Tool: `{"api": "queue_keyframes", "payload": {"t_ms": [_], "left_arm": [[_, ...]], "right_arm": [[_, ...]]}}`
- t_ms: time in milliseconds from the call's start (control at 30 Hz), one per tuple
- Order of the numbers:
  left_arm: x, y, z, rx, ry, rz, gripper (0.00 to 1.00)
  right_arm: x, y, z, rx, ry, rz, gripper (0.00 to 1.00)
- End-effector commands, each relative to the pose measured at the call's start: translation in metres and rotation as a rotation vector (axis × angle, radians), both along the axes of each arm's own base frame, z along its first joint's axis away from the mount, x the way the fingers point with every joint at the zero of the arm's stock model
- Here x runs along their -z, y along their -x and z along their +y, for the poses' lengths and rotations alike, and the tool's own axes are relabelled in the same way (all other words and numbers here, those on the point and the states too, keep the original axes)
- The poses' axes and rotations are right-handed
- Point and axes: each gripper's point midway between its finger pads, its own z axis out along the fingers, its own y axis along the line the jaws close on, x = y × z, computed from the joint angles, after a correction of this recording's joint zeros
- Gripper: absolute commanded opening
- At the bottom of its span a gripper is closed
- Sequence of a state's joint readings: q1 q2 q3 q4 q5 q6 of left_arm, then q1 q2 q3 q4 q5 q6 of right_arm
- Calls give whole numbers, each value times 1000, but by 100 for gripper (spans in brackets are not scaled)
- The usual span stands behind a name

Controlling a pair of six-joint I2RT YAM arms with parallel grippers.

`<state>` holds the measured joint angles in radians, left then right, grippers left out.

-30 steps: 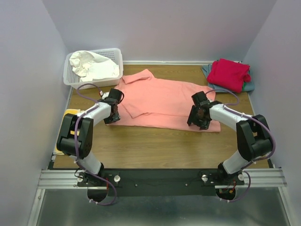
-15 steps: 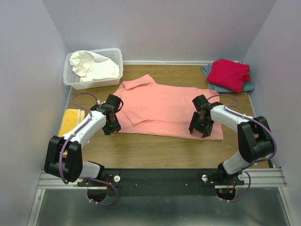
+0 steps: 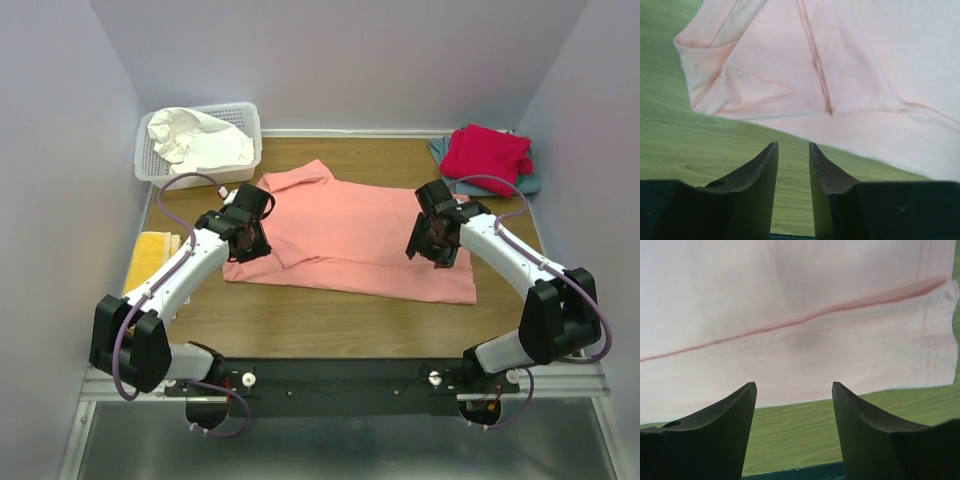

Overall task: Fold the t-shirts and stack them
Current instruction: Fold the tshirt

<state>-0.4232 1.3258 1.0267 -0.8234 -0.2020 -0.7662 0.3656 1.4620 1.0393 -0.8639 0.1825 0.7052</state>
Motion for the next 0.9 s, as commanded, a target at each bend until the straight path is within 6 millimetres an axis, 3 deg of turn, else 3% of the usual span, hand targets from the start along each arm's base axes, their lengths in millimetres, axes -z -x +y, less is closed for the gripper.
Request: {"api": "queue_keyframes", "payload": {"t_ms": [0, 133, 433, 633, 867], "left_arm": [[-15, -26, -29, 84, 90, -106, 39], [9, -28, -34, 90, 36, -42, 37], [44, -44, -67, 151, 12, 1, 36], [65, -42, -65, 139, -22, 56, 39], [70, -44, -66, 144, -33, 72, 39]], "right_arm": [[-18, -15, -2, -5, 44, -60, 70], [-27, -24, 2, 14, 28, -96, 70], [-42, -31, 1, 23, 24, -147, 70], [-41, -29, 2, 29, 19, -143, 70], [-39, -25, 1, 33, 19, -136, 70]]}}
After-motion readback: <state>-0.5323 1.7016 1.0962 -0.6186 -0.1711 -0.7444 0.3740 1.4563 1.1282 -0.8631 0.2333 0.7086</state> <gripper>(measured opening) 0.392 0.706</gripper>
